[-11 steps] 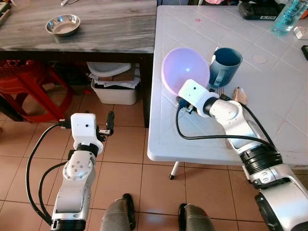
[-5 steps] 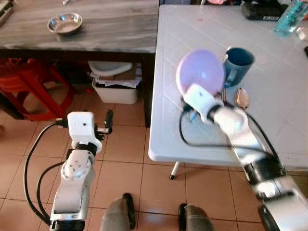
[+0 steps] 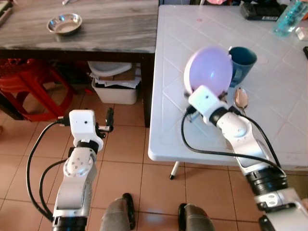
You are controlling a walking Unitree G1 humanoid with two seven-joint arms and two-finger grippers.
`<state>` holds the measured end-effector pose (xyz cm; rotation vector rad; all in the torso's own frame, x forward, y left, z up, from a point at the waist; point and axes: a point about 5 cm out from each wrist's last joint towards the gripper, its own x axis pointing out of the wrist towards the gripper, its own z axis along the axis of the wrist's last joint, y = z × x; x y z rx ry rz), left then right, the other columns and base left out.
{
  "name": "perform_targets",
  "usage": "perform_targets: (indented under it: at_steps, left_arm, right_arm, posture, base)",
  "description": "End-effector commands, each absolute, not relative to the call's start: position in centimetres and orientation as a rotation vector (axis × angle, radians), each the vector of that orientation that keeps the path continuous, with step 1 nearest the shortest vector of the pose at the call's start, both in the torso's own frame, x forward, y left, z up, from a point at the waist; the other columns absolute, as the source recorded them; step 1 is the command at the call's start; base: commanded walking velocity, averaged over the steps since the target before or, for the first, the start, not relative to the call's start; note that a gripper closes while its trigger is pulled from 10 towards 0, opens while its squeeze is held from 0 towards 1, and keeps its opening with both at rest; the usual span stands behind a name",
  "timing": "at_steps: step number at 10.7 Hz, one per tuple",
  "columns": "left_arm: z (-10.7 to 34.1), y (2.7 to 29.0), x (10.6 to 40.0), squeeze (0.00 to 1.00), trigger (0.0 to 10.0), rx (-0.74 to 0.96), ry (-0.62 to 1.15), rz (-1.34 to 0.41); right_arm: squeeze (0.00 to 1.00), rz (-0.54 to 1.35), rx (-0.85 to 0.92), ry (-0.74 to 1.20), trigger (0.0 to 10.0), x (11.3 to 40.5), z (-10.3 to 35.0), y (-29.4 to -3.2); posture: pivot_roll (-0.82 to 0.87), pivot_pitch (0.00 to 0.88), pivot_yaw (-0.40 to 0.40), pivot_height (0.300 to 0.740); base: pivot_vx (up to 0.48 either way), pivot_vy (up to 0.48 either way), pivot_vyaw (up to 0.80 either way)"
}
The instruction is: Setting the table
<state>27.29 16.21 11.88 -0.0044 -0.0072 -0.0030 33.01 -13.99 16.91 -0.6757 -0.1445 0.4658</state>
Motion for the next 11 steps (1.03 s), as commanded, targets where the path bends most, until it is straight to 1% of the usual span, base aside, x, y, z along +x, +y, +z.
perform_targets:
  at_steps: [1,2,4,5,6,8,11]
  left_arm:
    - [11.8,16.7,27.3,0.00,10.0,0.001,-0.010,0.023]
    - [11.9,16.8,27.4,0.00,10.0,0.009,-0.021,0.027]
    - [11.9,17.0,27.5,0.00,10.0,0.011,-0.032,0.025]
    - [12.1,17.1,27.8,0.00,10.0,0.011,-0.043,0.027]
    - [12.4,17.0,27.9,0.00,10.0,0.015,-0.061,0.019]
    - [12.9,16.4,27.9,0.00,10.0,0.038,-0.099,-0.024]
    - [13.1,16.5,28.1,0.00,10.0,0.032,-0.111,-0.030]
  right_arm:
    - [0.00,0.447,-0.649,-0.210,0.0,32.7,17.7,-13.8]
    - [0.00,0.422,-0.590,-0.294,0.0,31.9,18.4,-13.0]
    - [0.00,0.386,-0.484,-0.351,0.0,30.2,18.6,-12.5]
    - [0.00,0.376,-0.445,-0.348,10.0,29.0,18.0,-12.4]
    - [0.00,0.367,-0.420,-0.339,10.0,28.2,17.6,-12.3]
    - [0.00,0.359,-0.399,-0.333,10.0,27.8,17.5,-12.0]
    - [0.00,0.345,-0.389,-0.345,10.0,28.2,18.1,-12.1]
  posture:
    - [-0.05,0.127,0.023,0.740]
    - [-0.05,0.118,0.026,0.740]
    - [-0.05,0.115,0.029,0.740]
    - [-0.06,0.116,0.030,0.740]
    - [-0.06,0.121,0.031,0.740]
    - [-0.07,0.124,0.031,0.740]
    - [-0.06,0.124,0.029,0.740]
  base:
    - [0.000,0.480,0.00]
    - [0.000,0.472,0.00]
    - [0.000,0.457,0.00]
    - [0.000,0.450,0.00]
    - [0.266,0.398,0.00]
    - [0.360,0.315,0.00]
    - [0.428,0.000,0.00]
